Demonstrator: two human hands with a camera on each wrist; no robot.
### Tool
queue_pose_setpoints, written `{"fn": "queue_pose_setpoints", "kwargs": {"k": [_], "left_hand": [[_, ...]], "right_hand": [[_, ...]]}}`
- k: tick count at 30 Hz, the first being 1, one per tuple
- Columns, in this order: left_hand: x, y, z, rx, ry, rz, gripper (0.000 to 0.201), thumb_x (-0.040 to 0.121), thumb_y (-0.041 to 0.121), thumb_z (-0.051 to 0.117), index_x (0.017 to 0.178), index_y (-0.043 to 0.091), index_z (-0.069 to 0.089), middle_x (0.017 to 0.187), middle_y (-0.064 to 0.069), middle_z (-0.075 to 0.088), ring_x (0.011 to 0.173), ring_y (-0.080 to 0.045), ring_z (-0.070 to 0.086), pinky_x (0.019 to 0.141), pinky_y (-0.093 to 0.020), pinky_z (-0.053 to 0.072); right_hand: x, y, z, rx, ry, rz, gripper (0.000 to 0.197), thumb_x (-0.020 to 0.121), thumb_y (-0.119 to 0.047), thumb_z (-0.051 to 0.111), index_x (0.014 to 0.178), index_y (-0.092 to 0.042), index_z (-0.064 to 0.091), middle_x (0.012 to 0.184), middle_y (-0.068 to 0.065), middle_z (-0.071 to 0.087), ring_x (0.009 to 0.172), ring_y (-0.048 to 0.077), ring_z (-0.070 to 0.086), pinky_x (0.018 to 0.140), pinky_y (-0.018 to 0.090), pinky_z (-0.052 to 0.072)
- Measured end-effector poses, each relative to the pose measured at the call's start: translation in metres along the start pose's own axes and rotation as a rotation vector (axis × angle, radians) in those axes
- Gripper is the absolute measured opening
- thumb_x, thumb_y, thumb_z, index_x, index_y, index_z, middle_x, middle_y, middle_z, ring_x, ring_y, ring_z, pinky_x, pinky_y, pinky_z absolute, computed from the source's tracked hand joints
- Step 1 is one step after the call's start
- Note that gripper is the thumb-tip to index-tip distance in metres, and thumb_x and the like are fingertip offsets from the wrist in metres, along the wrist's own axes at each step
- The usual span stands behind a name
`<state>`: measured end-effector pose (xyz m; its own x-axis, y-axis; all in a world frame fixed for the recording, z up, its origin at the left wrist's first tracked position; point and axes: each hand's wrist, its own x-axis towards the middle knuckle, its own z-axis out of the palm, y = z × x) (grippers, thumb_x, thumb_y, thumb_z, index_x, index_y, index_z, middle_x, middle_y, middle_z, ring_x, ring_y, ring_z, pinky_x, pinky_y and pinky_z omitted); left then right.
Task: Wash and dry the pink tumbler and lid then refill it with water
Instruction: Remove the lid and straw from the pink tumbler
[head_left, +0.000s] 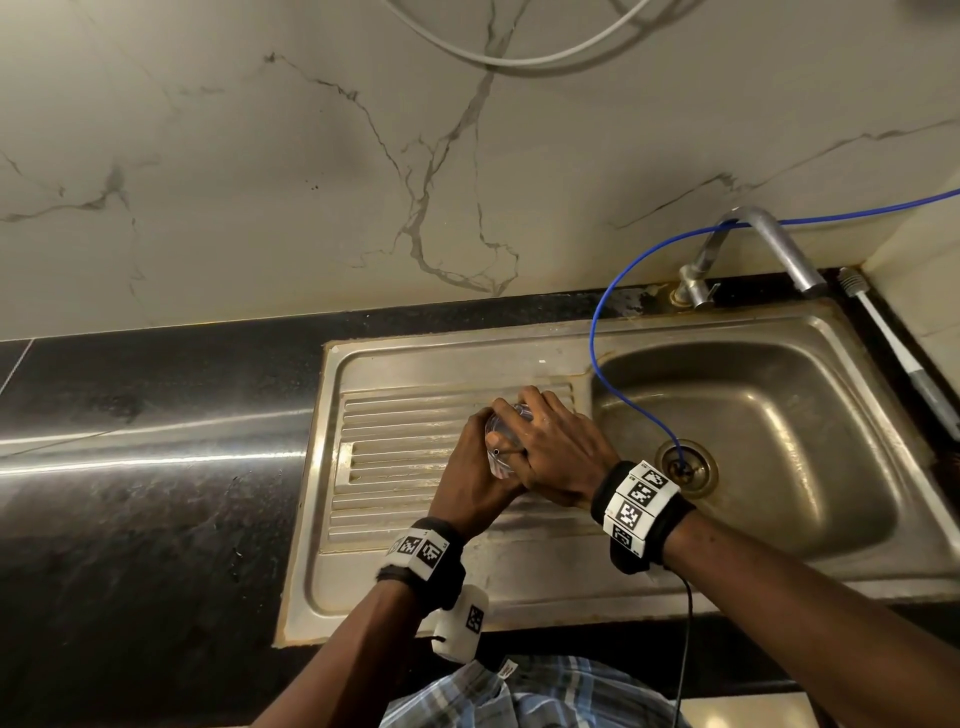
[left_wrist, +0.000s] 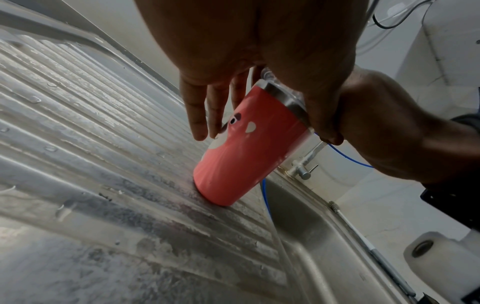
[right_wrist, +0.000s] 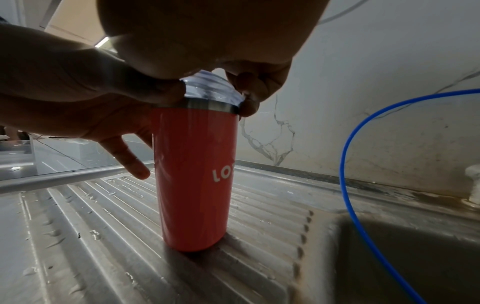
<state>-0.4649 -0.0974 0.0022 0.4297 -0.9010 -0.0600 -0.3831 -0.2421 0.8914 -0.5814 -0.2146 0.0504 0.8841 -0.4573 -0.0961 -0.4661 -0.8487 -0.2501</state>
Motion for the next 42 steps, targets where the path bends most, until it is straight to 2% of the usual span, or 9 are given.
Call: {"fn": "queue_pose_setpoints", "kwargs": {"k": [15,18,23,25,30,32,35,39,42], "left_hand": [[0.001,0.013,-0.002,-0.014,-0.008,0.004,0.094,0.08,0.05,0.084,0.155,0.019,0.036,0.147,0.0,0.059,0.123,-0.012,0.063,0.097,-0.01,0.047],[0.003,0.016,-0.004,0.006,-0.013,0.006,0.092,0.083,0.04,0.089,0.155,0.02,0.036,0.149,-0.001,0.057,0.123,-0.009,0.06,0.098,-0.008,0.046],[0.004,0.027,-0.008,0.069,-0.001,0.003,0.091,0.081,0.046,0.089,0.155,0.021,0.041,0.151,-0.001,0.053,0.132,-0.017,0.054,0.11,-0.036,0.05],[0.006,0.032,-0.01,0.083,0.029,0.012,0.085,0.081,0.04,0.09,0.152,0.023,0.046,0.147,0.001,0.054,0.132,-0.016,0.051,0.109,-0.033,0.046],[0.015,0.049,-0.02,0.077,0.078,0.021,0.081,0.083,0.038,0.091,0.15,0.023,0.048,0.139,0.012,0.05,0.131,-0.011,0.047,0.096,-0.003,0.034],[0.018,0.058,-0.023,0.064,0.081,0.034,0.084,0.084,0.042,0.09,0.153,0.022,0.047,0.146,0.01,0.052,0.134,-0.011,0.048,0.102,-0.007,0.033],[0.019,0.069,-0.024,0.027,0.077,0.033,0.094,0.08,0.056,0.083,0.158,0.024,0.041,0.156,0.003,0.055,0.137,-0.012,0.052,0.112,-0.029,0.042],[0.016,0.08,-0.028,-0.077,0.108,-0.007,0.079,0.083,0.041,0.09,0.147,0.034,0.046,0.132,0.022,0.061,0.115,0.02,0.055,0.091,0.001,0.039],[0.012,0.088,-0.034,-0.153,0.144,-0.01,0.079,0.078,0.046,0.089,0.145,0.036,0.049,0.124,0.031,0.063,0.115,0.02,0.058,0.089,0.0,0.042]], "right_hand": [[-0.001,-0.002,-0.014,-0.02,0.033,-0.014,0.07,0.101,-0.061,0.02,0.147,-0.017,0.047,0.133,0.017,0.052,0.112,0.03,0.057,0.071,0.045,0.059],[0.0,-0.001,-0.018,-0.006,0.037,-0.008,0.07,0.1,-0.062,0.02,0.147,-0.018,0.046,0.135,0.018,0.051,0.114,0.031,0.056,0.073,0.048,0.06],[-0.002,0.001,-0.028,0.067,0.017,0.003,0.07,0.096,-0.064,0.019,0.149,-0.023,0.042,0.134,0.012,0.047,0.117,0.029,0.053,0.082,0.047,0.058],[-0.002,-0.001,-0.035,0.119,0.038,0.014,0.067,0.097,-0.063,0.022,0.148,-0.024,0.042,0.132,0.008,0.047,0.117,0.027,0.052,0.084,0.047,0.057],[0.001,-0.004,-0.059,0.231,0.141,0.053,0.052,0.104,-0.058,0.033,0.141,-0.021,0.041,0.139,0.004,0.051,0.121,0.02,0.055,0.091,0.038,0.054],[0.002,-0.004,-0.069,0.275,0.169,0.076,0.049,0.104,-0.058,0.034,0.133,-0.02,0.04,0.133,0.005,0.056,0.113,0.018,0.059,0.085,0.033,0.052],[0.003,-0.006,-0.08,0.309,0.188,0.112,0.045,0.104,-0.058,0.035,0.125,-0.019,0.039,0.121,0.004,0.059,0.091,0.013,0.059,0.073,0.027,0.047],[0.004,-0.013,-0.092,0.319,0.21,0.159,0.043,0.102,-0.063,0.032,0.114,-0.021,0.035,0.101,-0.003,0.052,0.064,0.006,0.053,0.056,0.025,0.04],[0.007,-0.019,-0.099,0.334,0.252,0.155,0.042,0.103,-0.06,0.033,0.1,-0.019,0.04,0.097,-0.003,0.04,0.068,0.007,0.046,0.061,0.023,0.036]]}}
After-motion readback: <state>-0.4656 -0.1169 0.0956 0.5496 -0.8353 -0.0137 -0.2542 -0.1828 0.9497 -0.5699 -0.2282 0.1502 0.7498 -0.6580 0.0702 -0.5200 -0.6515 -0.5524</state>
